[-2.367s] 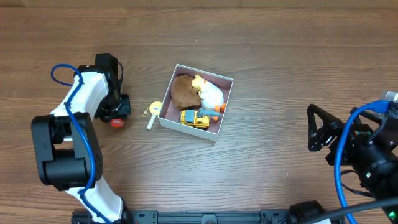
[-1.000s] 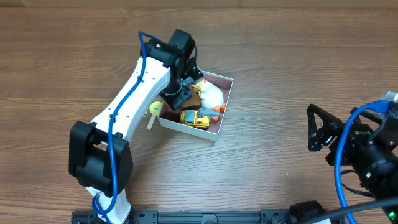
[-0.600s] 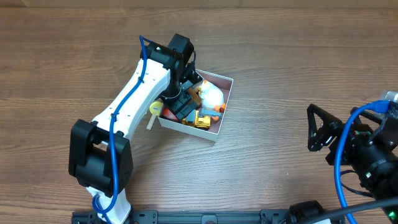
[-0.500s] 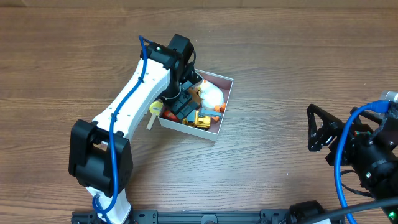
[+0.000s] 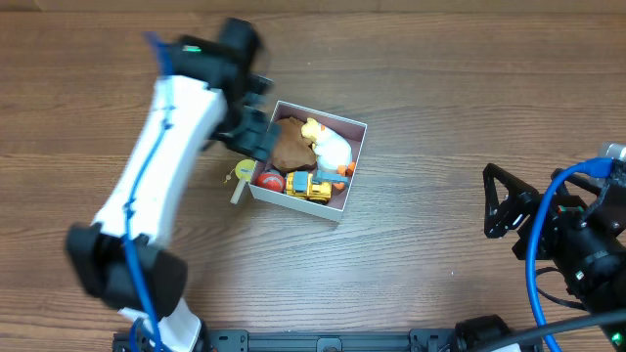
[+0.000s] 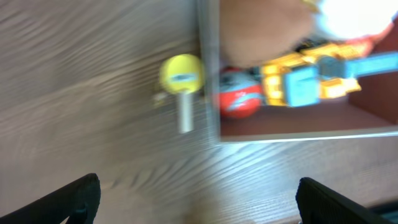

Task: Pack container
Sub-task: 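Withdraw the left gripper toward the wooden rattle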

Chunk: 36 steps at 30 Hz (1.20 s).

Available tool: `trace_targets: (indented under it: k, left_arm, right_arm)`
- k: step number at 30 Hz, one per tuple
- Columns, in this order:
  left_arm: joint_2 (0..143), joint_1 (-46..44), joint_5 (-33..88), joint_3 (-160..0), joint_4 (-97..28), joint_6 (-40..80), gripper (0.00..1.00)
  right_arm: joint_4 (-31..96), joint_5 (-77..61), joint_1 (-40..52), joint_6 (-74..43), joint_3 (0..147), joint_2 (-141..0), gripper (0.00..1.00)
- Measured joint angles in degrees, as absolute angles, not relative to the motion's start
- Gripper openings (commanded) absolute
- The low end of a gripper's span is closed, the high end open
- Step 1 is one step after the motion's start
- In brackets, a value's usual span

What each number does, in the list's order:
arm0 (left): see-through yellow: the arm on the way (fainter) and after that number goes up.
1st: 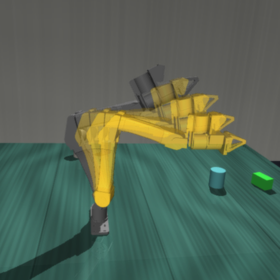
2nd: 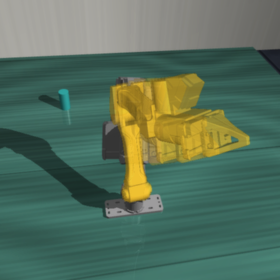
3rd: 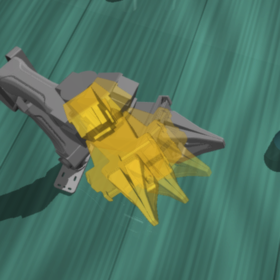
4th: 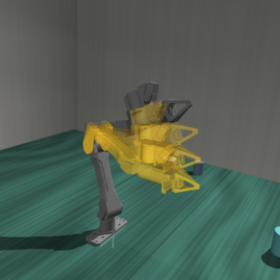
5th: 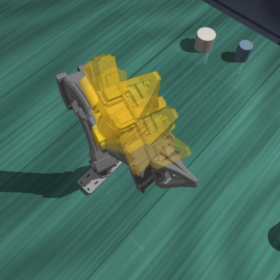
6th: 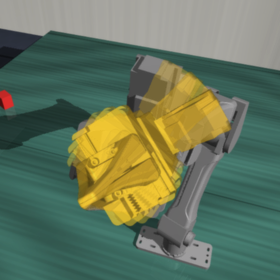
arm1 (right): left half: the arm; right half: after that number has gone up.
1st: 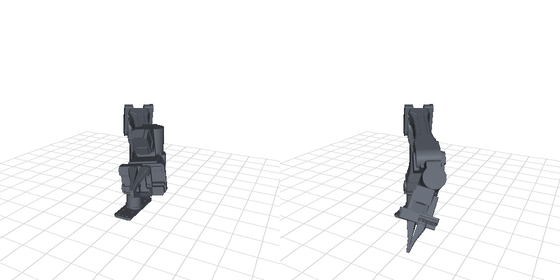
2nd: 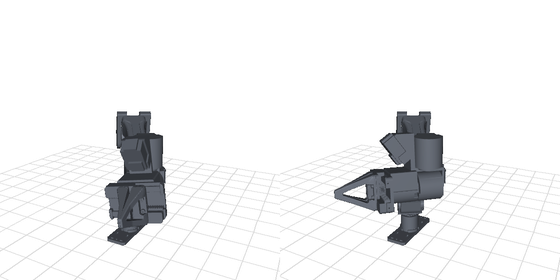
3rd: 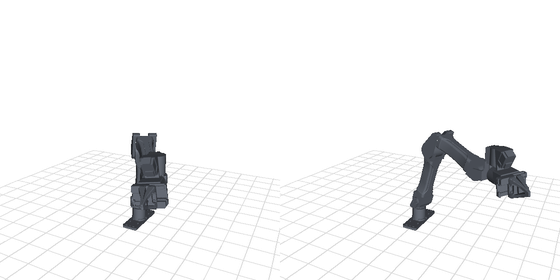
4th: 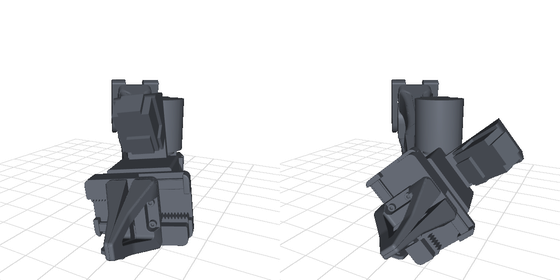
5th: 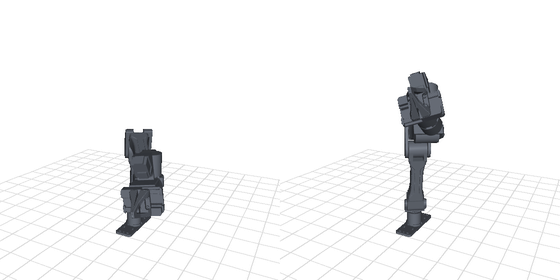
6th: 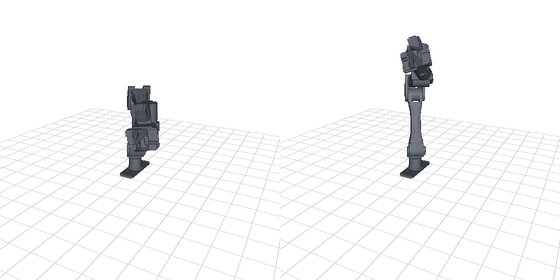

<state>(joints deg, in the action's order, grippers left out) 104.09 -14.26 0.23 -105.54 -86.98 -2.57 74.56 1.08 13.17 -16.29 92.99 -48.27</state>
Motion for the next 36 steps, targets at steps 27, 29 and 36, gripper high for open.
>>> trace_targets:
  k: [27, 29, 36]
  left_arm:
    - [92.5, -2.1, 8.8, -82.0, -67.4, -2.5, 0.04]
    - [93.9, -2.1, 8.1, -82.0, -67.5, -2.4, 0.04]
    - [102.4, -3.0, 7.5, -82.0, -66.8, -1.5, 0.04]
  right_arm:
    - [74.5, 1.1, 13.2, -16.3, 93.0, -48.3, 1.0]
    - [74.5, 1.1, 13.2, -16.3, 93.0, -48.3, 1.0]
    - [74.5, 1.1, 13.2, -16.3, 93.0, -48.3, 1.0]
